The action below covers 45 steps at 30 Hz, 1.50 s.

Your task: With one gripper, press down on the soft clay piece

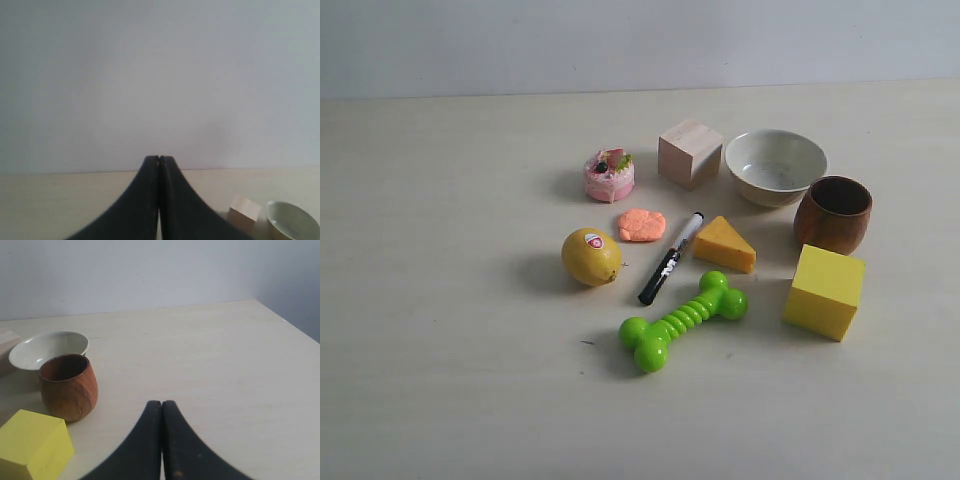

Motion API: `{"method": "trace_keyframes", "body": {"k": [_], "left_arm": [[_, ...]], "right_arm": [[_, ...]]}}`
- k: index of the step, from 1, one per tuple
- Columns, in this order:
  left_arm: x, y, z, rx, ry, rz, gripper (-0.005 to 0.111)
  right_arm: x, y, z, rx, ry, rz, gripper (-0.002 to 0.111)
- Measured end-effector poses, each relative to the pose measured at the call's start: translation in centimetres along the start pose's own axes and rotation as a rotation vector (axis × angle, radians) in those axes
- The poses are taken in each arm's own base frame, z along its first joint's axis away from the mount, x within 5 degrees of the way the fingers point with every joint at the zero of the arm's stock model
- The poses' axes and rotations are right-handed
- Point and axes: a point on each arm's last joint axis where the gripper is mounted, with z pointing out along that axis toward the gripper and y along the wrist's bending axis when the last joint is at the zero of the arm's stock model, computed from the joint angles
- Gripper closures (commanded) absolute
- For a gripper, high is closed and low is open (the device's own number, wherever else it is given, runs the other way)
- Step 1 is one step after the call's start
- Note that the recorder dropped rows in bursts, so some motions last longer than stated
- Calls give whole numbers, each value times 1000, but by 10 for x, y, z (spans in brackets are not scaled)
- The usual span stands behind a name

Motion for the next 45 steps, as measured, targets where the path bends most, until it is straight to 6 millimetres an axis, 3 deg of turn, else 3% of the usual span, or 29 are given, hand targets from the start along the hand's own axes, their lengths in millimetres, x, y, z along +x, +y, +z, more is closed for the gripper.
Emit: {"method": "trace_keyframes", "body": {"k": [7,15,26,45], "left_arm": [[31,19,-24,-185,-43,-61,107],[71,23,-38,-211,-37,-67,107],[122,28,-44,-219,9,-74,107],[173,32,-45,-212,57,-150,107]], "right_arm": [[0,0,0,0,0,0,108],[0,0,0,0,0,0,108],[0,0,0,0,0,0,108],[0,0,0,0,0,0,108]]}}
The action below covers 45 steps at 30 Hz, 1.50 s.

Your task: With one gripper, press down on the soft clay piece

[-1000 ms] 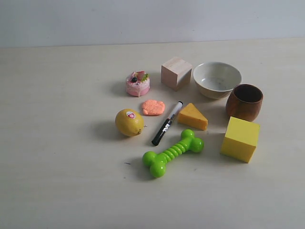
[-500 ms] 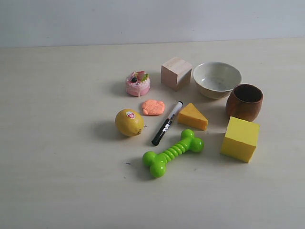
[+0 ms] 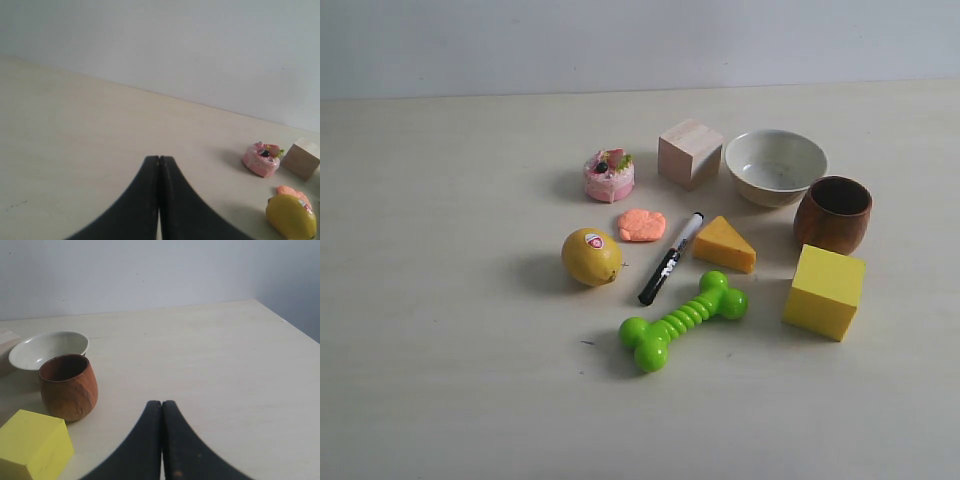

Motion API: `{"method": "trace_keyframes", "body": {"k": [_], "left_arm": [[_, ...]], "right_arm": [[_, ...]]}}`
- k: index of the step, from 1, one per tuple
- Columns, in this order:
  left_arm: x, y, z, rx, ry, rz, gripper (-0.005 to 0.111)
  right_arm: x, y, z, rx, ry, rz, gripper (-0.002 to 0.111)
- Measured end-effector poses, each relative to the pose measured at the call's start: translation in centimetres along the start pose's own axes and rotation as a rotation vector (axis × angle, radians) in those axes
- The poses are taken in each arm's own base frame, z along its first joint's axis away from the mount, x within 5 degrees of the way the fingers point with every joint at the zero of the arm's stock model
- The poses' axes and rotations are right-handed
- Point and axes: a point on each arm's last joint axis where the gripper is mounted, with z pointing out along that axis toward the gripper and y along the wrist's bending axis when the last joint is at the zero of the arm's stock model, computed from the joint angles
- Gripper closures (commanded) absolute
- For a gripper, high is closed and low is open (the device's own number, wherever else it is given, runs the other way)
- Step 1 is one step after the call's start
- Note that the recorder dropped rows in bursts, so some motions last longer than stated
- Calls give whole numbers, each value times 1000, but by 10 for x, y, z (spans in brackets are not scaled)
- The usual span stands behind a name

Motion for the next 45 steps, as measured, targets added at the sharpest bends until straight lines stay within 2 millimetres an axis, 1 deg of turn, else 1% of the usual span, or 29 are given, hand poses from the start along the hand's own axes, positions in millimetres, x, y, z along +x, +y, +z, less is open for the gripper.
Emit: {"method": "trace_keyframes", "body": {"k": [3,7,13,17,23,45], "left_arm": [[4,1,1,-3,13,-3,107],[4,1,1,-3,13,7,107],[5,1,1,-3,22,144,107],[11,1,1,2,94,196,107],[14,2,0,5,125,204,107],[14,2,0,5,125,204,107]], "right_arm": [[0,0,0,0,0,0,108],[0,0,0,0,0,0,108],[0,0,0,0,0,0,108],[0,0,0,0,0,0,108],[0,0,0,0,0,0,108],[0,0,0,0,0,0,108]]}}
